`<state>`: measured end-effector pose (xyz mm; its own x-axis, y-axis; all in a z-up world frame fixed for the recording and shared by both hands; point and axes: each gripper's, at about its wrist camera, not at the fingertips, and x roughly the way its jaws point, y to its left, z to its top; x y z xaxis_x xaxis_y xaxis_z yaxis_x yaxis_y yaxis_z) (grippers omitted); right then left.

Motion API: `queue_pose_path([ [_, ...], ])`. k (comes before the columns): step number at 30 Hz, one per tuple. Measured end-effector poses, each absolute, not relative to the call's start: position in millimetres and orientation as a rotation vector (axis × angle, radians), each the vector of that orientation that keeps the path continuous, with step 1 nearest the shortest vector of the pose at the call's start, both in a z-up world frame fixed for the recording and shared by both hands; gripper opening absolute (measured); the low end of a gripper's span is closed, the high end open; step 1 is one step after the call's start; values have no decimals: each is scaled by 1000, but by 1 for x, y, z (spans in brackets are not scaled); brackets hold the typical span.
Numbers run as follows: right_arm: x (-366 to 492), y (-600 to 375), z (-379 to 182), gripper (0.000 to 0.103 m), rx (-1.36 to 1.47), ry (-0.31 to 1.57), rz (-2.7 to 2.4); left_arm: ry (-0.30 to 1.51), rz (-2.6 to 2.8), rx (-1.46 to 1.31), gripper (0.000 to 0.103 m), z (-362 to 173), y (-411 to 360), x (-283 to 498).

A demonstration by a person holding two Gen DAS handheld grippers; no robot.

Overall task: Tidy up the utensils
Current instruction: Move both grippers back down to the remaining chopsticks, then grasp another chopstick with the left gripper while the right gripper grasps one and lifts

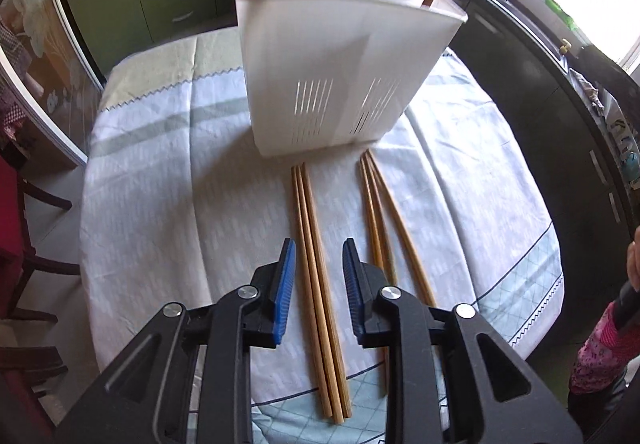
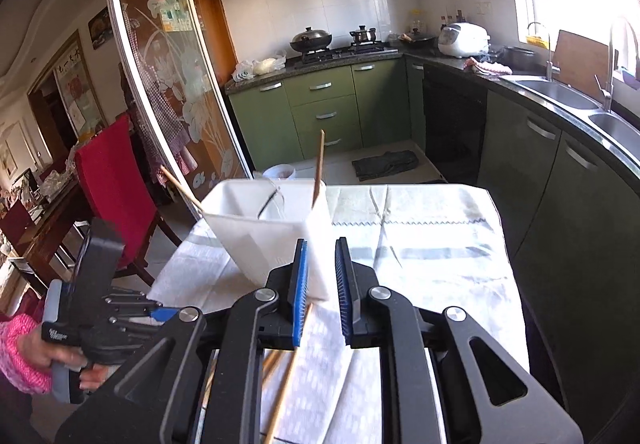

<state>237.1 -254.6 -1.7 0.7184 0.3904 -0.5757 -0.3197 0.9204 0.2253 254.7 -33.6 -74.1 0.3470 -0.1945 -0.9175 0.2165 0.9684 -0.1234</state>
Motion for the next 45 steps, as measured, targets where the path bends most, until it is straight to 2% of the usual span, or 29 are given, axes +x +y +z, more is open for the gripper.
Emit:
queue_pose_path([
  [12,209,-296,-76,17,232,808,389,1318,-218,46,23,-132,-29,272],
  [29,225,-244,-98,21,136,921,463,1331,-209,147,23,-148,-50,277],
  [30,226,-237,-102,22,122,936,466,1328,-206,151,22,-148,-52,277],
  [33,232,-216,-116,22,68,987,480,1322,-194,154,9,-148,-52,279],
  [45,263,-153,-159,22,-91,1100,454,1317,-182,141,8,-148,-34,281],
])
